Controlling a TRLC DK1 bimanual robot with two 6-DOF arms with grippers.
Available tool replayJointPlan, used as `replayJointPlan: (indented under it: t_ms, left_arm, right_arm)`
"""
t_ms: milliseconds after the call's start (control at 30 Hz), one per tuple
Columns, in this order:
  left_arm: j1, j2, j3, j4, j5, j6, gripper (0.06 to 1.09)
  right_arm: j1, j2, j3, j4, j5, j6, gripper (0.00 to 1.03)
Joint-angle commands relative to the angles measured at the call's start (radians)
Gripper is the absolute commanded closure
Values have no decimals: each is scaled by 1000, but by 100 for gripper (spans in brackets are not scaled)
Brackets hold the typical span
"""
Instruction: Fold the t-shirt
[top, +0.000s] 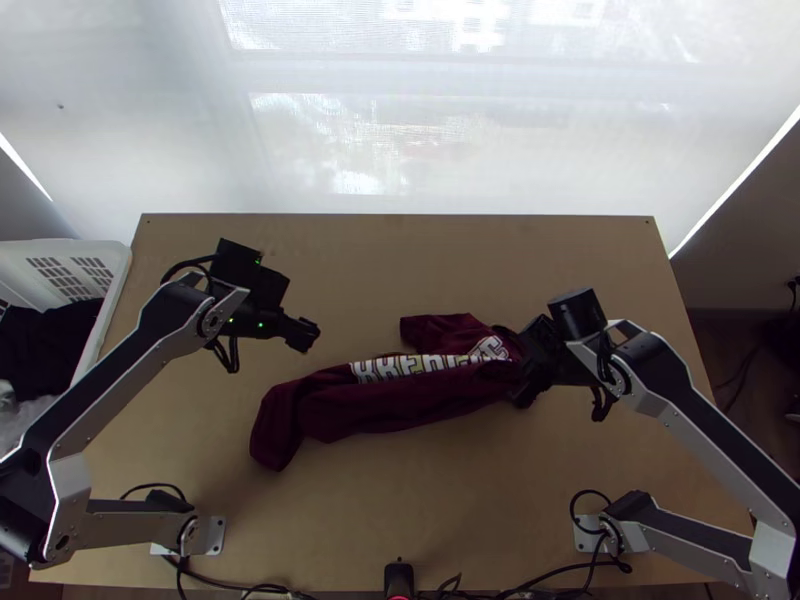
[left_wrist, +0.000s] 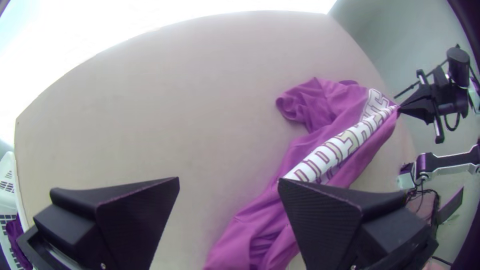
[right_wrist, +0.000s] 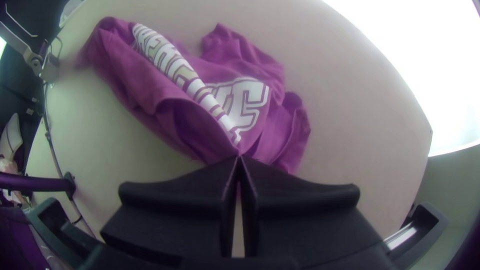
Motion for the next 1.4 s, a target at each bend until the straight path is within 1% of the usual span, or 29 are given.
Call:
replayJointPlan:
  t_ms: [0, 133, 233, 367, 533, 667, 867, 1033, 1100, 1133, 1167, 1200, 1233, 1267, 1367]
  left_arm:
    - [-172, 0, 21, -92, 58, 11, 12]
    - [-292, -23, -6, -130, 58, 67, 13]
    - [-352, -12, 19, -157, 55, 79, 14]
    - [-395, 14, 82, -176, 56, 74, 14]
    - [-413, 42, 172, -216, 56, 74, 14]
    - [-425, 60, 222, -236, 56, 77, 14]
    - [-441, 121, 208, -227, 55, 108, 14]
    - [-441, 203, 151, -121, 53, 111, 14]
    - [-447, 242, 146, -84, 53, 111, 14]
    - [-453, 259, 148, -69, 53, 110, 14]
    - [-459, 276, 152, -55, 53, 110, 14]
    - [-470, 295, 162, -51, 53, 107, 14]
    - [-478, 315, 171, -46, 53, 105, 14]
    - [-484, 331, 182, -38, 53, 99, 14]
    - [-501, 382, 209, -26, 50, 93, 14]
  right_arm:
    - [-20, -80, -133, -17, 3, 3, 100]
    - [-27, -24, -121, 54, 3, 5, 100]
    - [-27, 52, -60, 120, 5, 5, 100]
    - [-32, 176, 92, 166, 17, 5, 100]
    - [-67, 356, 293, 216, 20, 5, 100]
    - [-77, 506, 431, 226, 20, 8, 100]
    - [-67, 661, 536, 227, 20, 14, 100]
    - [-67, 712, 533, 236, 19, 36, 99]
    - [-67, 712, 516, 247, 19, 49, 87]
    - [-67, 712, 508, 249, 19, 53, 76]
    - [-69, 710, 500, 250, 19, 54, 55]
    - [-69, 710, 494, 250, 19, 56, 29]
    - [-70, 709, 488, 249, 19, 56, 6]
    - [-73, 704, 479, 249, 19, 56, 4]
    - [-75, 677, 447, 249, 19, 62, 4]
